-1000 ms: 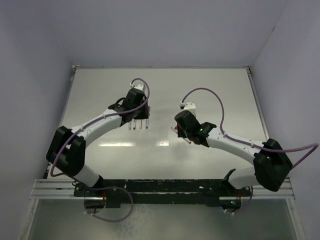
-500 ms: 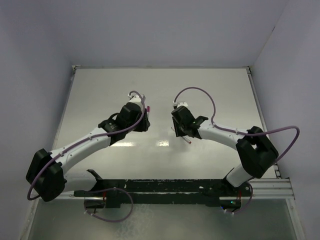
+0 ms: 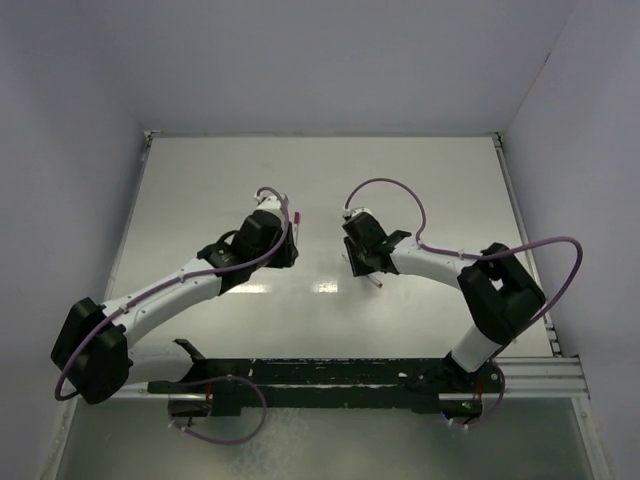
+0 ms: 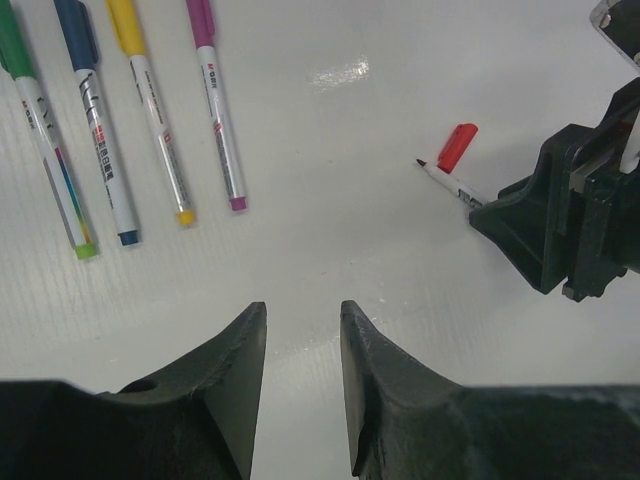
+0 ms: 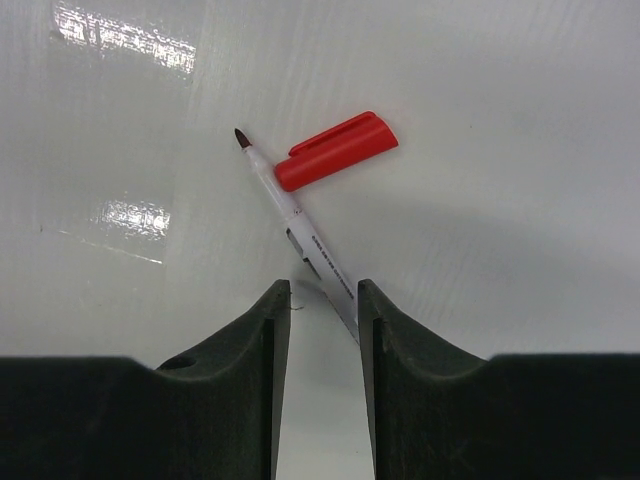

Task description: Insert the pens into the pen caps

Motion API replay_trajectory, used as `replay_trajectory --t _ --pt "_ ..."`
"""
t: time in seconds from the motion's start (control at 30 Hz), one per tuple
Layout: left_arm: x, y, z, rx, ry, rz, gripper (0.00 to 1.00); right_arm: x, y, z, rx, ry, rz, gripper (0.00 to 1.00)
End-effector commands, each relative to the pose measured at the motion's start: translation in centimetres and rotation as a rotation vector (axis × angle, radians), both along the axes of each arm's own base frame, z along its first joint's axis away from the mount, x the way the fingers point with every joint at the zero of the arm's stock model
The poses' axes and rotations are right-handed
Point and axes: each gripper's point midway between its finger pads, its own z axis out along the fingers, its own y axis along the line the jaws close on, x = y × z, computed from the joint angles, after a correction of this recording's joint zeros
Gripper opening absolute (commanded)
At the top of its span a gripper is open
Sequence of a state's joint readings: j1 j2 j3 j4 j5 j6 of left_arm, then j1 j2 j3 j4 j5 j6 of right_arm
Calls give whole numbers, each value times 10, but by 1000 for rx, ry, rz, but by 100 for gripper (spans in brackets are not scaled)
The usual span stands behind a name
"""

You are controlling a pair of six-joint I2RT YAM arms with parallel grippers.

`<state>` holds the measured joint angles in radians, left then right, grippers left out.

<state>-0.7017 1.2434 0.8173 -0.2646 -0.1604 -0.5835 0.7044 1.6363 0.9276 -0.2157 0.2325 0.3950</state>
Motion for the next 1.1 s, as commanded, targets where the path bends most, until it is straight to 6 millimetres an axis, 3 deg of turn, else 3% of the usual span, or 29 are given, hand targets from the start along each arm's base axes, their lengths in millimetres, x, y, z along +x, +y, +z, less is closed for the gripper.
replay_trajectory --t 0.0,0.33,0.43,0.6,0.67,0.83,1.07 --pt "4 -3 11 -46 -41 17 39 10 13 8 32 -16 36 35" --pt "4 -5 10 -53 -35 17 39 4 11 -14 6 41 41 26" --pt "4 -6 9 -54 -33 16 39 -2 15 -19 22 72 49 20" --pt "4 -5 6 -51 -27 18 39 -11 20 -24 54 117 72 0" --pt "4 -5 5 -52 -26 18 40 -19 26 -25 88 151 97 0" --pt "2 -4 2 -50 -21 20 39 -20 49 -6 212 127 153 0" --pt "-6 -17 5 -123 -44 -54 40 -6 65 56 357 -27 158 0"
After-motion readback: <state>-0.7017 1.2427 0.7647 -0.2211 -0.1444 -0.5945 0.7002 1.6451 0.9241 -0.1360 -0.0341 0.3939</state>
